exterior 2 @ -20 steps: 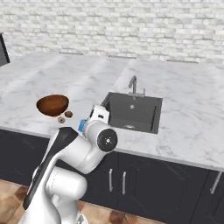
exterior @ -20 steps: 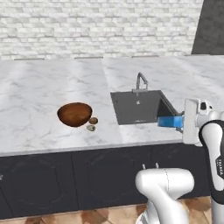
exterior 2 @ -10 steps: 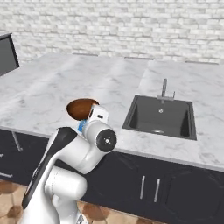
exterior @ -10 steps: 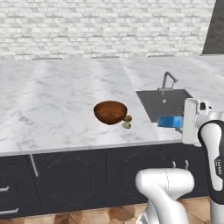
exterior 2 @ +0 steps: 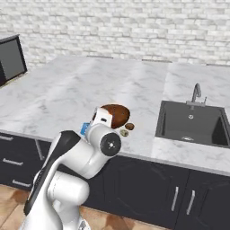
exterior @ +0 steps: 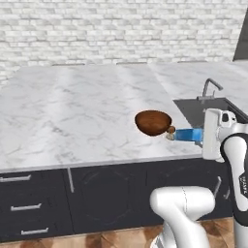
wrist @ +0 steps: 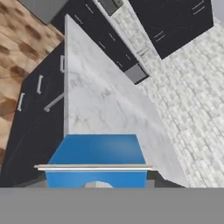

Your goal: Gather the eggs and milk located in the vicinity of the sink area and place them right next to the bowl.

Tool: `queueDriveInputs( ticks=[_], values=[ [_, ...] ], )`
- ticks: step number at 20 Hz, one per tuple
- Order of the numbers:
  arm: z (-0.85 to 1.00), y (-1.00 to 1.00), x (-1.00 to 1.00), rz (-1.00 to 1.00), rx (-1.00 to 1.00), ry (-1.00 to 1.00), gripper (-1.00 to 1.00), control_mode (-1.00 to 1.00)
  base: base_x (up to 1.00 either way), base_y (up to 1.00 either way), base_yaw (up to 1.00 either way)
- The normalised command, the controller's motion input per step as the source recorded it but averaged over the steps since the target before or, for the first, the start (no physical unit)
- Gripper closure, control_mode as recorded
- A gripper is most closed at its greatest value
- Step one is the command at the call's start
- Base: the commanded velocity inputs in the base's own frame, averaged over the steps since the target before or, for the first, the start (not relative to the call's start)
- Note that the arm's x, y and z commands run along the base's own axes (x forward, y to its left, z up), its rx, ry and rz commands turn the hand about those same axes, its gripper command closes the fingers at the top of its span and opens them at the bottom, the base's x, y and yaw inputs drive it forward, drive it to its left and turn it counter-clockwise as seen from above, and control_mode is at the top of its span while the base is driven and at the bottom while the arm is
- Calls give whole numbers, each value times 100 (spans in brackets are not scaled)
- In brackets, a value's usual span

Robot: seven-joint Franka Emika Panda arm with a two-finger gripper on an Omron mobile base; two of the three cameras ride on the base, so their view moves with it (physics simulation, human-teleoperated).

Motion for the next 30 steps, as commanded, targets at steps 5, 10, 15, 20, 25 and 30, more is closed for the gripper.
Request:
queueDriveInputs(
  ticks=[5, 10, 15, 20, 25, 30],
  values=[
    [0, 0, 0, 0, 0, 0, 100, 100, 13, 48, -2],
    [0, 0, 0, 0, 0, 0, 100, 100, 17, 3, -3],
    [0, 0, 0, 0, 0, 0, 100, 100, 51, 10, -6],
    [0, 0, 0, 0, 0, 0, 100, 100, 71, 33, -7],
    [0, 0, 0, 0, 0, 0, 100, 100, 73, 31, -2],
    [0, 0, 0, 0, 0, 0, 100, 100, 65, 15, 0]
  ],
)
